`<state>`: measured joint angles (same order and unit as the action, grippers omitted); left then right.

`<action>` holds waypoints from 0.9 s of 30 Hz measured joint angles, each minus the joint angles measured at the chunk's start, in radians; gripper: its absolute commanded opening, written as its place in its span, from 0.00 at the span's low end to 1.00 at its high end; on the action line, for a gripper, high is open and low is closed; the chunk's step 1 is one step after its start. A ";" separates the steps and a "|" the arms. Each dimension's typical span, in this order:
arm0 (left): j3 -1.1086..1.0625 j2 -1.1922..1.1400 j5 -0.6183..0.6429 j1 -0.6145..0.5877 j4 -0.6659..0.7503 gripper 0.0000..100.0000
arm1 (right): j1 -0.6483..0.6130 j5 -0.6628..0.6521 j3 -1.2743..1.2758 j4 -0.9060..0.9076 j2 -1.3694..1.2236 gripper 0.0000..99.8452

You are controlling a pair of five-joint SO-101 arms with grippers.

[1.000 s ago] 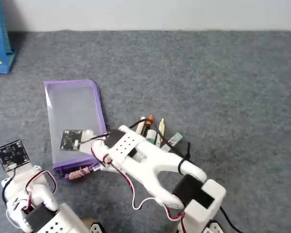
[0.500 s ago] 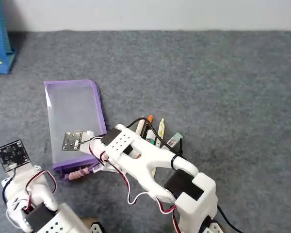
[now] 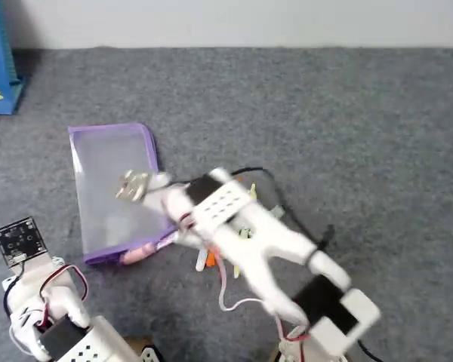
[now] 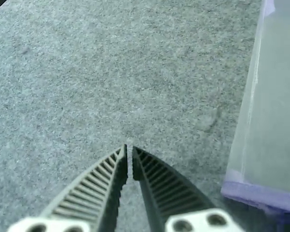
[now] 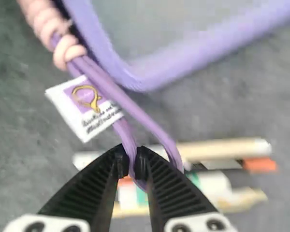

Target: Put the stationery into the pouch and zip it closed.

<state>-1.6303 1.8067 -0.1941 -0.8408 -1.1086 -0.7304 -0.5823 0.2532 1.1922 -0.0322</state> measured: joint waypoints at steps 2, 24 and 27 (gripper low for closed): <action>0.000 0.000 0.000 0.000 0.000 0.02 | 0.068 -0.002 0.000 0.023 0.051 0.01; 0.000 0.000 0.000 0.000 0.000 0.02 | 0.252 -0.087 0.003 0.345 0.218 0.19; 0.000 0.000 0.000 0.000 0.000 0.02 | 0.138 -0.035 0.041 0.342 0.284 0.19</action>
<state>-1.6303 1.8067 -0.1941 -0.8408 -1.1086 -0.5923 -0.6176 0.2946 1.5344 0.2516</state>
